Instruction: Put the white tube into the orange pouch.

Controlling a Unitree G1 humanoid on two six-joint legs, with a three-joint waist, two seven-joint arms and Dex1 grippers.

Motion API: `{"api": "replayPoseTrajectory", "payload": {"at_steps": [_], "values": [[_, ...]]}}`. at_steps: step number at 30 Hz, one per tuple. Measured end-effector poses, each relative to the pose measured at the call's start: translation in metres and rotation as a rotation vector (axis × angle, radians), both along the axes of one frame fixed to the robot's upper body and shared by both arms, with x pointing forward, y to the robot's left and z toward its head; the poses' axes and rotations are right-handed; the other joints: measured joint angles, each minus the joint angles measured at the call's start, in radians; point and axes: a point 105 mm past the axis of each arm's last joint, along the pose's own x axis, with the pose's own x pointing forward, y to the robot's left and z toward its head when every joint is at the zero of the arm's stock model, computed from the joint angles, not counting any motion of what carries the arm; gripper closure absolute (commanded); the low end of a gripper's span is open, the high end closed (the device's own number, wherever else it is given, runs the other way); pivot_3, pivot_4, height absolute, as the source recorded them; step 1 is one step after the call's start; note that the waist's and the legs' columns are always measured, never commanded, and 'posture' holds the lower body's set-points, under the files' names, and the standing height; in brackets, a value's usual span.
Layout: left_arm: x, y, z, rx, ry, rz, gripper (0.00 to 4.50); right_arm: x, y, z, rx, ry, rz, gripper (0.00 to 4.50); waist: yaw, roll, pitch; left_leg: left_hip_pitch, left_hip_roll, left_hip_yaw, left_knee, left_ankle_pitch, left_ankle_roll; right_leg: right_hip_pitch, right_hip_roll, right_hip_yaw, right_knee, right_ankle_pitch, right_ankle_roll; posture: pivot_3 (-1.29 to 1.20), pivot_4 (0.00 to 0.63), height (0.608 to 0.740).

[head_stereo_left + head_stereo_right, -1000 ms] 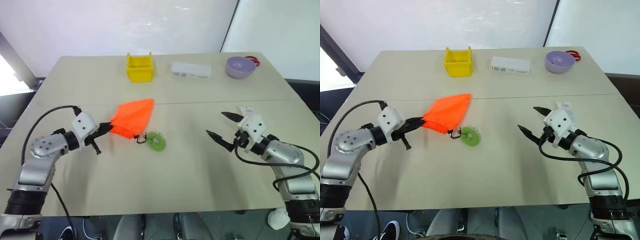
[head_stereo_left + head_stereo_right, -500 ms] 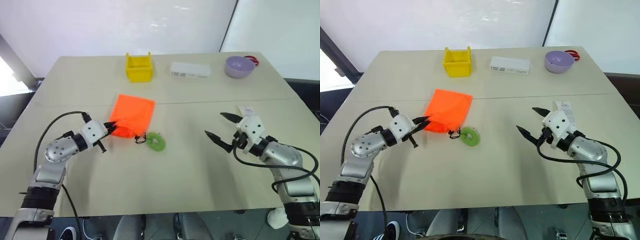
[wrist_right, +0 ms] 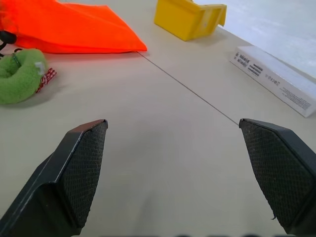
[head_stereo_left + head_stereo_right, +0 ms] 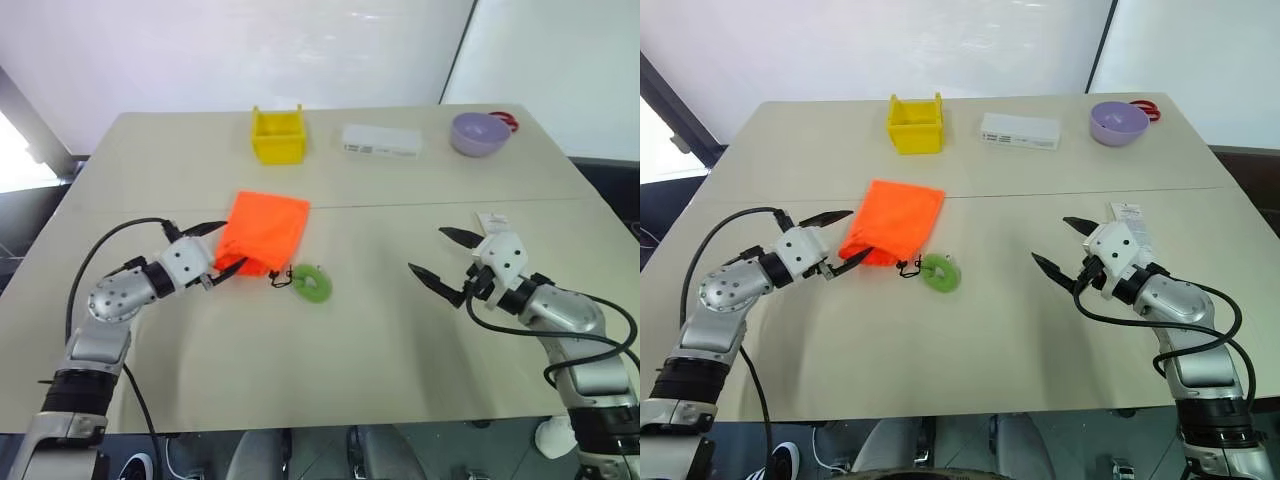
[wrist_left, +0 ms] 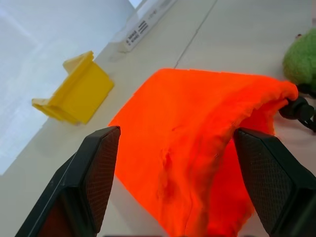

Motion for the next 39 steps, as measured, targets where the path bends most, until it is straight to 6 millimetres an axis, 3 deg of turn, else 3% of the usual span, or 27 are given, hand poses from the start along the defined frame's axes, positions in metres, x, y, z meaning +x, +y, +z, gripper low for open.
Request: {"api": "replayPoseTrajectory", "payload": {"at_steps": [9,12,18,23,28,30,34,39], "values": [[0.031,-0.004,0.004,0.123,-0.069,0.007,0.7,-0.001,0.0,0.001,-0.001,-0.003,-0.002,0.0,-0.004,0.0,0.0,0.0,0.0,0.001,0.0,0.0,0.0,-0.001,0.0,0.0,0.0,0.0,0.0,0.0,0.15,0.74],[0.034,-0.004,-0.005,0.122,-0.044,0.012,1.43,-0.003,-0.001,-0.001,-0.002,0.001,-0.007,0.0,-0.002,0.0,0.0,-0.001,0.0,0.001,-0.001,0.0,0.0,-0.001,0.001,0.0,0.001,0.0,0.0,0.0,0.15,0.74],[0.032,-0.008,-0.012,0.086,0.01,-0.018,4.43,-0.004,-0.001,-0.002,-0.003,0.001,-0.01,0.0,-0.001,0.0,0.0,-0.001,0.0,0.0,0.001,0.0,0.0,-0.001,0.0,0.0,0.001,0.0,0.0,0.0,0.15,0.74],[0.03,-0.006,-0.008,0.068,0.024,-0.025,4.47,-0.004,-0.003,-0.001,-0.003,-0.002,-0.016,0.0,-0.003,0.0,0.0,-0.001,0.0,0.0,0.001,0.0,0.0,-0.001,0.0,0.0,0.001,0.0,0.0,0.0,0.15,0.74],[0.025,-0.016,0.004,-0.081,0.12,-0.042,4.47,0.003,-0.01,-0.002,-0.03,-0.013,-0.063,0.0,-0.001,0.0,0.0,-0.001,0.0,0.0,0.001,0.0,0.0,-0.001,0.0,0.0,0.001,0.0,0.0,0.0,0.15,0.74],[0.027,-0.027,0.019,-0.193,0.132,-0.039,4.47,0.015,-0.029,-0.004,-0.046,0.001,-0.169,0.0,0.002,0.0,0.0,-0.001,0.0,0.0,0.003,0.0,0.0,0.0,0.0,0.0,0.002,0.0,0.0,0.0,0.15,0.74],[0.024,-0.034,0.035,-0.216,0.113,-0.042,4.47,0.023,-0.069,-0.003,0.018,0.054,-0.376,0.0,-0.001,0.0,0.0,0.0,0.0,0.0,0.001,0.0,0.0,0.0,0.0,0.0,0.002,0.0,0.0,0.0,0.15,0.74],[0.017,-0.026,0.015,-0.209,0.156,0.017,4.47,0.019,-0.106,-0.008,0.101,0.176,-0.613,0.0,-0.006,0.001,0.0,-0.001,0.0,0.001,-0.001,0.0,0.0,-0.002,0.001,0.001,0.002,0.0,0.0,0.0,0.15,0.74]]}}
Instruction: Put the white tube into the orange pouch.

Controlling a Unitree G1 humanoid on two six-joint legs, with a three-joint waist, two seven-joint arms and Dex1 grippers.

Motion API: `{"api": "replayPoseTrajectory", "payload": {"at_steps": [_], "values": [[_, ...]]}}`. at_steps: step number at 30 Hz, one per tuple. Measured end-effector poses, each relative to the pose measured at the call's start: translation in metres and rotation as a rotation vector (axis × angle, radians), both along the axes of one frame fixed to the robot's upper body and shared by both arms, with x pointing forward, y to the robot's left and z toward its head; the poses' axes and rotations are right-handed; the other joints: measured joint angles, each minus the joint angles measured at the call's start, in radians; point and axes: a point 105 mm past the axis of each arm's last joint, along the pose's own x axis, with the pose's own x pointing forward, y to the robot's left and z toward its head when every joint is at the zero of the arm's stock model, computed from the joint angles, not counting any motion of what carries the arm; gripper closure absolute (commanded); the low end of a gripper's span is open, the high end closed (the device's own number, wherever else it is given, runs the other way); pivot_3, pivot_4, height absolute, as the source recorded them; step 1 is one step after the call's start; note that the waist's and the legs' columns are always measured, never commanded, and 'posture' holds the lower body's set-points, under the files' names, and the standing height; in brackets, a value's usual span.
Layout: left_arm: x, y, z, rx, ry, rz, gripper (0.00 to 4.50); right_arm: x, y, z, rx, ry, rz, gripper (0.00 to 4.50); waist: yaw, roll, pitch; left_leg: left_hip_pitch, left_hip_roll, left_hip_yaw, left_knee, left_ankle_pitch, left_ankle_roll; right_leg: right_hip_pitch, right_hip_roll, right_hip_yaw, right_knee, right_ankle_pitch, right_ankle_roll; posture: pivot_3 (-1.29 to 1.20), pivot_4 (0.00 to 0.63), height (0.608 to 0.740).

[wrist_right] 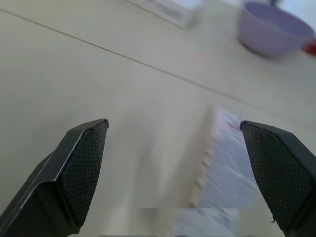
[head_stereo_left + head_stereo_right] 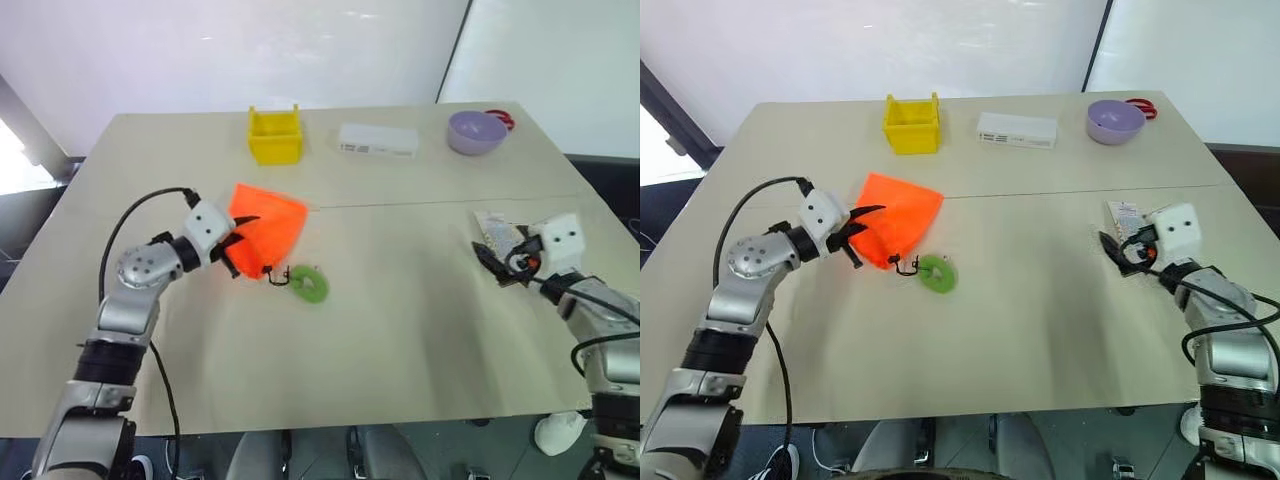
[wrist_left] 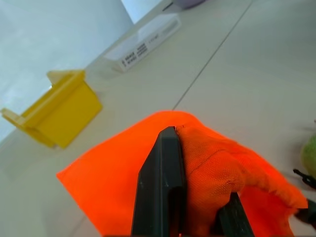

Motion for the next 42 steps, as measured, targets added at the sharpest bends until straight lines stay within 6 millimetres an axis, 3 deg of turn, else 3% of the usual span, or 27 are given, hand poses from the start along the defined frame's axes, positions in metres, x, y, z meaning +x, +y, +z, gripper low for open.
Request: {"api": "replayPoseTrajectory", "payload": {"at_steps": [4,10,17,25,28,32,36,39,41,42], "values": [[-0.006,0.01,-0.011,0.058,0.001,0.036,4.47,-0.006,0.001,-0.006,0.064,0.118,-0.048,0.0,0.004,0.0,0.0,0.0,0.0,0.0,0.001,0.0,0.0,0.0,-0.001,0.0,0.0,0.0,0.0,0.0,0.15,0.74],[-0.008,0.009,-0.013,0.096,-0.037,0.032,4.47,0.011,-0.009,0.005,0.181,0.162,-0.162,0.0,0.005,0.0,0.0,0.0,0.0,0.0,0.001,0.001,0.002,0.0,-0.001,0.0,0.0,0.001,0.0,0.0,0.15,0.74],[-0.009,0.008,-0.009,0.099,-0.057,0.034,4.47,0.013,-0.032,-0.028,0.17,0.286,-0.298,0.0,0.005,0.0,0.0,-0.01,-0.001,0.001,0.001,0.001,0.002,-0.009,-0.001,0.0,0.0,0.001,0.0,0.0,0.15,0.74],[-0.009,0.006,-0.006,0.104,-0.075,0.033,4.47,0.013,-0.033,-0.027,0.19,0.315,-0.294,0.0,0.004,0.0,0.0,-0.013,-0.001,0.001,0.003,0.001,0.002,-0.011,-0.001,0.0,0.001,0.001,0.0,0.0,0.15,0.74],[-0.009,0.007,-0.006,0.106,-0.076,0.035,4.5,0.012,-0.032,-0.027,0.194,0.318,-0.29,0.84,0.004,0.0,0.0,-0.013,-0.001,0.001,0.003,0.001,0.002,-0.011,-0.001,0.0,0.001,0.001,0.0,0.0,0.15,0.74],[-0.009,0.006,-0.006,0.107,-0.077,0.035,4.5,0.011,-0.027,-0.027,0.195,0.322,-0.277,2.74,0.006,0.0,0.0,-0.013,-0.001,0.001,0.003,0.001,0.002,-0.011,-0.001,0.0,0.001,0.001,0.0,0.0,0.15,0.74],[-0.009,0.007,-0.006,0.107,-0.078,0.035,4.5,0.009,-0.022,-0.021,0.178,0.316,-0.264,2.98,0.005,0.0,0.0,-0.014,-0.001,0.001,0.003,0.001,0.002,-0.012,-0.001,0.0,0.001,0.001,0.0,0.0,0.15,0.74],[-0.007,0.009,-0.008,0.107,-0.069,0.041,4.5,0.008,0.009,-0.007,0.169,0.272,-0.133,3.67,-0.002,0.0,0.0,-0.014,0.0,0.001,0.002,0.001,0.002,-0.013,0.001,0.0,0.002,0.001,0.0,0.0,0.15,0.74],[-0.004,0.01,-0.007,0.106,-0.068,0.045,4.5,0.004,0.059,0.009,0.181,0.215,0.083,4.46,-0.006,0.0,0.0,-0.013,0.001,0.0,0.002,0.001,0.002,-0.014,0.002,0.0,0.002,0.001,0.0,0.0,0.15,0.74],[-0.004,0.009,-0.005,0.106,-0.073,0.041,4.5,-0.001,0.085,0.015,0.184,0.195,0.197,4.46,-0.005,0.0,0.0,-0.013,0.001,0.0,0.002,0.001,0.002,-0.014,0.003,0.0,0.003,0.001,0.0,0.0,0.15,0.74]]}}
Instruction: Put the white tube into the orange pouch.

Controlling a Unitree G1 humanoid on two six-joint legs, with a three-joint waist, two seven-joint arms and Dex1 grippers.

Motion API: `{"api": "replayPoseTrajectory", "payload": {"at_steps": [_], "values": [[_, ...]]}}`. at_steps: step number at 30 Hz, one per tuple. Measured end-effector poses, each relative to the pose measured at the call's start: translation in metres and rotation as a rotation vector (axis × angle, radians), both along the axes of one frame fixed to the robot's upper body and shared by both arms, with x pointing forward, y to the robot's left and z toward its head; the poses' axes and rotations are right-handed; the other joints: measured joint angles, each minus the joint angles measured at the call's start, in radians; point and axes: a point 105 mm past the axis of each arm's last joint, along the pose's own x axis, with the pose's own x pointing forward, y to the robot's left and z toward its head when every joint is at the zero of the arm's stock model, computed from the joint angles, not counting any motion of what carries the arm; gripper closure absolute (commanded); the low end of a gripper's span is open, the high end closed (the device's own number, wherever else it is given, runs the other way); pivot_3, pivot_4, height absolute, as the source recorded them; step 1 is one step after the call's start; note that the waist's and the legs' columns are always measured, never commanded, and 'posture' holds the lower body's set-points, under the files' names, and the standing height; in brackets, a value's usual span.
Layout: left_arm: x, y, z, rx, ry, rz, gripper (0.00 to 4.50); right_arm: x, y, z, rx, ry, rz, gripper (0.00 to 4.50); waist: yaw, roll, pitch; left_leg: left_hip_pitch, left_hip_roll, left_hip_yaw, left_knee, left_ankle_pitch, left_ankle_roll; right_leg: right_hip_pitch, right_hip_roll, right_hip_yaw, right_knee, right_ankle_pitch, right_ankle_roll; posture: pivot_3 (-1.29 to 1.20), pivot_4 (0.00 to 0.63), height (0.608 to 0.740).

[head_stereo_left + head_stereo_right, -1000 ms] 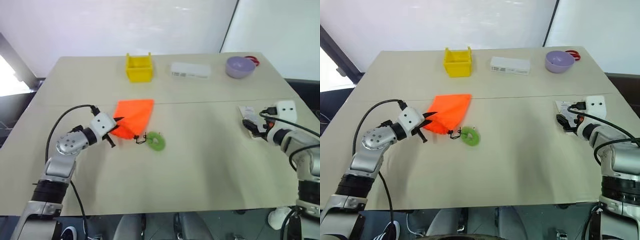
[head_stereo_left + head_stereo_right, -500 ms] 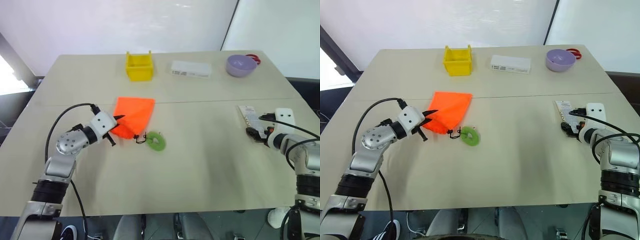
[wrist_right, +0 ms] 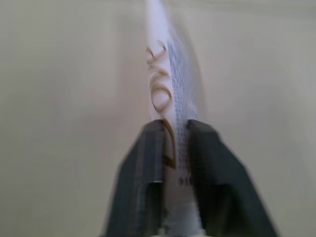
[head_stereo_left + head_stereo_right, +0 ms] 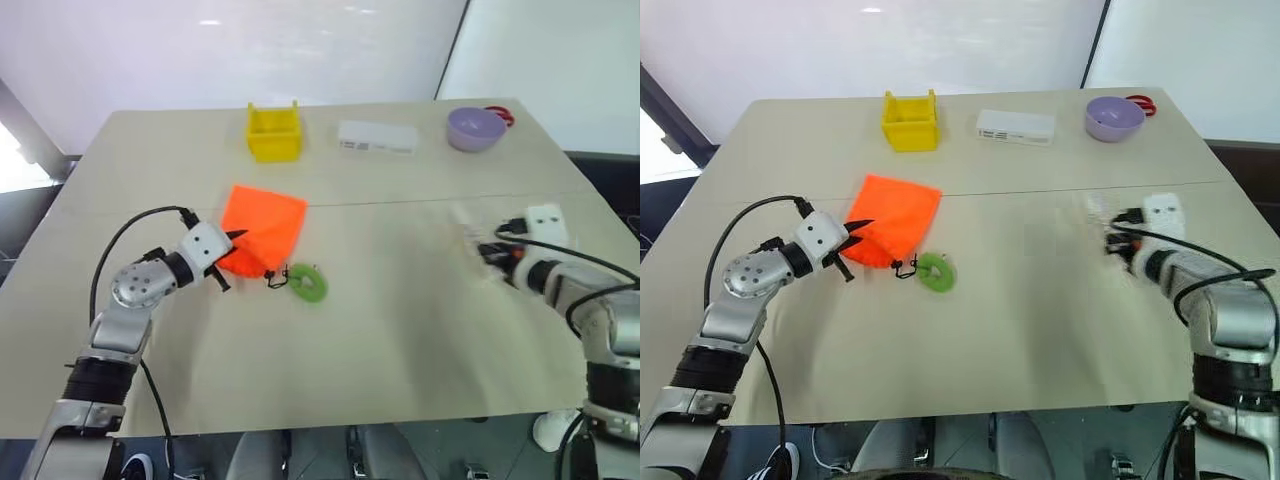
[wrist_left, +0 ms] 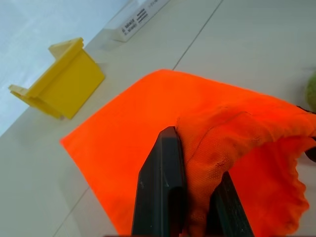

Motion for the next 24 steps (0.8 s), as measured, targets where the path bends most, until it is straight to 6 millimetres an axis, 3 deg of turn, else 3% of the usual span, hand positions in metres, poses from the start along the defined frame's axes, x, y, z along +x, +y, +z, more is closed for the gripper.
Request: {"api": "replayPoseTrajectory", "payload": {"at_steps": [2,5,8,10,14,17,24], "values": [[0.001,-0.002,0.004,0.002,-0.009,-0.012,4.5,-0.015,0.039,0.007,0.05,-0.021,0.184,4.46,0.007,0.0,0.0,0.0,-0.001,-0.001,0.001,0.0,0.0,0.001,0.0,0.0,0.001,0.0,0.0,0.0,0.15,0.74],[0.003,0.003,-0.001,0.011,0.018,-0.003,4.5,-0.04,0.07,-0.001,0.054,0.023,0.36,4.46,0.017,0.0,0.0,-0.001,-0.003,-0.001,0.004,0.0,0.0,0.003,-0.003,-0.001,-0.002,0.001,0.001,0.0,0.15,0.74],[0.003,0.003,-0.005,0.019,0.031,-0.011,4.5,-0.052,0.098,-0.015,0.036,0.067,0.467,4.46,0.01,0.0,0.0,-0.003,-0.003,-0.001,0.009,-0.001,0.001,0.003,-0.003,-0.001,-0.003,0.002,0.003,0.0,0.15,0.74],[0.004,0.002,-0.002,0.019,0.02,-0.014,4.5,-0.045,0.103,-0.017,0.028,0.05,0.445,4.46,0.009,0.0,0.0,-0.003,-0.002,-0.001,0.011,-0.001,0.002,0.003,-0.003,-0.001,-0.001,0.003,0.004,0.0,0.15,0.74],[0.004,0.003,-0.001,0.016,0.008,-0.011,4.5,-0.024,0.074,-0.015,-0.089,-0.014,0.324,4.46,0.011,0.0,0.0,-0.003,-0.002,-0.001,0.011,0.001,0.004,0.003,-0.003,-0.001,-0.001,0.004,0.004,0.0,0.15,0.74],[0.004,0.003,0.0,0.015,0.003,-0.008,4.5,-0.017,0.065,-0.012,-0.096,-0.043,0.298,3.61,0.01,0.0,0.0,-0.003,-0.002,-0.001,0.011,0.001,0.004,0.003,-0.003,-0.001,-0.001,0.004,0.004,0.0,0.15,0.74],[0.003,0.003,-0.002,0.015,-0.002,-0.011,4.5,-0.012,0.046,-0.014,-0.146,-0.011,0.204,0.06,0.009,0.0,0.0,-0.003,-0.002,-0.001,0.011,0.001,0.004,0.003,-0.003,0.0,-0.001,0.005,0.004,0.0,0.15,0.74]]}}
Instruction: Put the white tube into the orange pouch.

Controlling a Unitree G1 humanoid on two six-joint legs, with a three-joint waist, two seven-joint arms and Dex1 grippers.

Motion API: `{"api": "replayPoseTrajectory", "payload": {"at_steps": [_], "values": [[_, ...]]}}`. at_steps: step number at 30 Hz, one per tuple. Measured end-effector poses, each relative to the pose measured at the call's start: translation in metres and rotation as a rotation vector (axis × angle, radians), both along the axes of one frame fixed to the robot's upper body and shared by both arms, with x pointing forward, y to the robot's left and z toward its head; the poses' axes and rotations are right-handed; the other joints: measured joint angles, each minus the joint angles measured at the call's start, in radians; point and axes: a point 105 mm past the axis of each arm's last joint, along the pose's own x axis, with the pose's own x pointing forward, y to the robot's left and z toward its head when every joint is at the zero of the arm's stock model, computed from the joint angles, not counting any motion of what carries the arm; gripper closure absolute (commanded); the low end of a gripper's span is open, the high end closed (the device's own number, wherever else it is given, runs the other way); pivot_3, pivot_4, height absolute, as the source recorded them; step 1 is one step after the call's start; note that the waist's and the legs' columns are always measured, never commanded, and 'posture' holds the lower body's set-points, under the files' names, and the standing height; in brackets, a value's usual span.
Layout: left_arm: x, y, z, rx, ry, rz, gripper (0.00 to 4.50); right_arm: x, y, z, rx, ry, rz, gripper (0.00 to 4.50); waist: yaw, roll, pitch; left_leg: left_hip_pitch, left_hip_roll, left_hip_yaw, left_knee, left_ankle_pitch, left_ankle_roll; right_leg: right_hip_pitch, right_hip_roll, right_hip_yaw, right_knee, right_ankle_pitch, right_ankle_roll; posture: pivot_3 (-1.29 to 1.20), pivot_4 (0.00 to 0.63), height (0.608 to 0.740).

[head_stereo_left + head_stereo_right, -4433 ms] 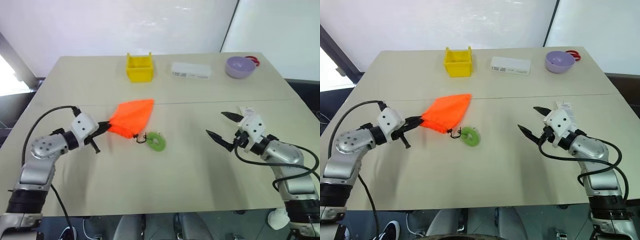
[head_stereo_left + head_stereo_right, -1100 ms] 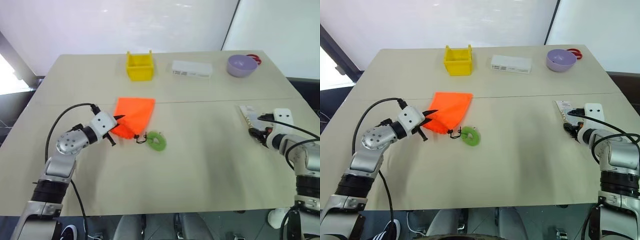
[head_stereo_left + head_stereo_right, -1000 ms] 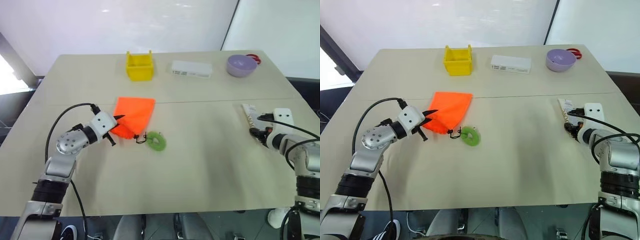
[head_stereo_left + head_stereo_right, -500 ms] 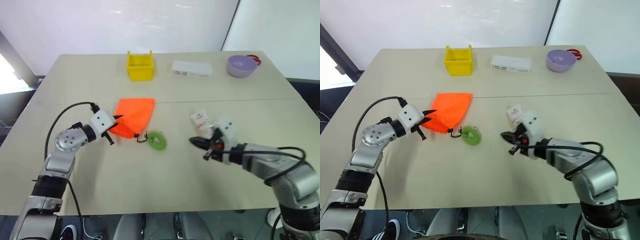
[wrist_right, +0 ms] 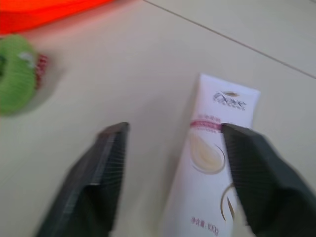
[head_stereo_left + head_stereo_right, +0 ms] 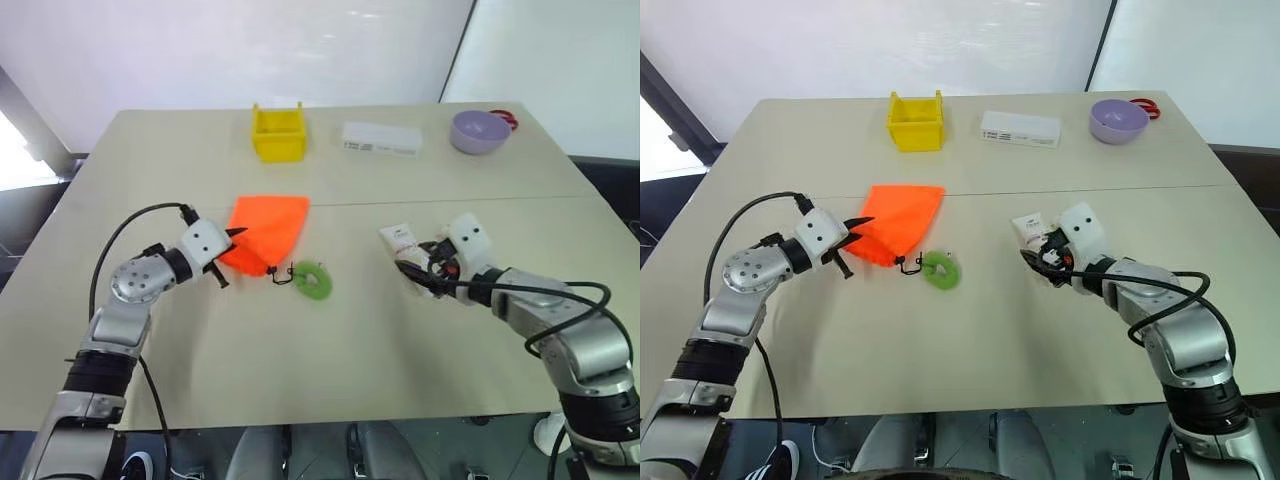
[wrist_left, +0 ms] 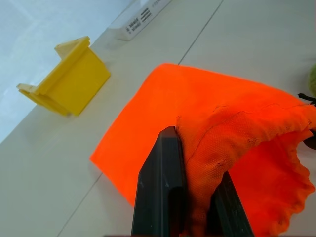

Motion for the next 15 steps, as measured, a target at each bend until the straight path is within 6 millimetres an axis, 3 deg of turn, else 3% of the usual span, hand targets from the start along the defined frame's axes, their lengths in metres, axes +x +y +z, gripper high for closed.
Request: {"api": "replayPoseTrajectory", "payload": {"at_steps": [9,15], "values": [[0.0,-0.001,0.0,-0.005,0.0,-0.003,4.5,-0.008,-0.007,-0.015,-0.086,0.147,-0.114,0.02,-0.001,0.0,0.0,0.0,0.0,0.0,0.0,0.0,0.0,0.0,0.0,0.0,0.0,0.0,0.0,0.0,0.15,0.74],[0.0,-0.002,-0.001,-0.007,0.001,-0.005,4.5,-0.004,-0.025,-0.028,-0.122,0.226,-0.241,0.02,0.001,0.0,0.0,0.0,0.0,0.0,0.0,0.0,0.0,0.0,-0.001,0.0,0.0,0.0,0.0,0.0,0.15,0.74]]}}
